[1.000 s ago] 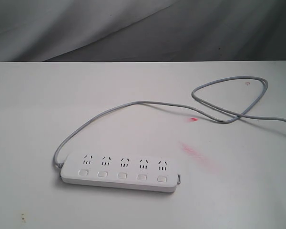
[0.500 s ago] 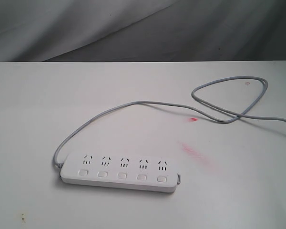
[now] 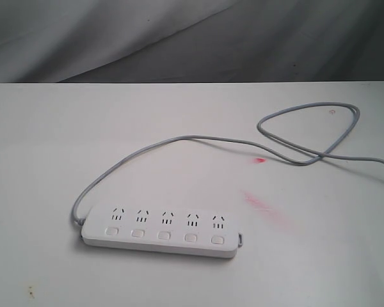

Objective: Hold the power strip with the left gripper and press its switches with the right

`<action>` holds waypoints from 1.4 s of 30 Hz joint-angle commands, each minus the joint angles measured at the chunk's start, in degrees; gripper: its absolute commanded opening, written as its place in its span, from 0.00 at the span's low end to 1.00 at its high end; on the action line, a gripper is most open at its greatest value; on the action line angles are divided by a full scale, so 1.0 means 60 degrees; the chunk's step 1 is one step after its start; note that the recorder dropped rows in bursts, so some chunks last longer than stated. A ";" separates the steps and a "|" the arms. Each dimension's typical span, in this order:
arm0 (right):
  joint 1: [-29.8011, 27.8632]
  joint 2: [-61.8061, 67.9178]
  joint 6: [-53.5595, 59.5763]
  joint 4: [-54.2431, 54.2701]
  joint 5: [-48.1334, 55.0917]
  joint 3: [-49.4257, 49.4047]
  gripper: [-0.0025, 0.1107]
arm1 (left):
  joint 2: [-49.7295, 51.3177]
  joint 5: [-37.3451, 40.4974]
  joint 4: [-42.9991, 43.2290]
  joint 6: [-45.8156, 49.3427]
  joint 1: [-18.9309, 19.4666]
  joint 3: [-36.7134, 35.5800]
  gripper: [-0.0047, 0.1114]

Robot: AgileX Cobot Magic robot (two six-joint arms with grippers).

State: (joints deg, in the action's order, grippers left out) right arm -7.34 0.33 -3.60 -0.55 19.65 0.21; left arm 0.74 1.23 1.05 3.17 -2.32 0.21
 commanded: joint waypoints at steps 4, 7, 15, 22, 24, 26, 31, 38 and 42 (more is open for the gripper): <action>-0.0012 -0.0055 -0.0007 0.0015 -0.0044 -0.0036 0.02 | -0.0124 0.1104 -0.0683 -0.0035 -0.0054 -0.0035 0.06; -0.0012 -0.0055 -0.0007 0.0015 -0.0044 -0.0036 0.02 | -0.0124 0.1121 -0.0683 -0.0035 -0.0054 -0.0035 0.06; -0.0012 -0.0055 -0.0007 0.0015 -0.0044 -0.0036 0.02 | -0.0124 0.2218 -0.0606 0.0057 -0.0054 -0.0035 0.06; -0.0012 -0.0055 -0.0007 0.0015 -0.0044 -0.0036 0.02 | -0.0124 0.3057 -0.0606 0.0057 -0.0054 -0.0035 0.06; -0.0012 -0.0055 -0.0007 0.0015 -0.0044 -0.0036 0.02 | -0.0124 0.3125 -0.0572 0.0057 -0.0054 -0.0035 0.06; -0.0012 -0.0055 -0.0007 0.0015 -0.0044 -0.0036 0.02 | -0.0124 0.3064 -0.0572 0.0057 -0.0054 -0.0035 0.06; -0.0012 -0.0055 -0.0007 0.0015 -0.0044 -0.0036 0.02 | -0.0124 0.3064 -0.0572 0.0057 -0.0054 -0.0035 0.06; -0.0012 -0.0055 -0.0007 0.0015 -0.0044 -0.0036 0.02 | -0.0124 0.3064 -0.0572 0.0057 -0.0054 -0.0035 0.06; -0.0012 -0.0055 -0.0007 0.0015 -0.0044 -0.0036 0.02 | -0.0124 0.3064 -0.0572 0.0057 -0.0054 -0.0035 0.06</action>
State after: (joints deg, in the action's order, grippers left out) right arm -7.34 0.33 -3.60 -0.55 19.65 0.21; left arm 0.20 19.83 -2.38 3.17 -2.32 0.21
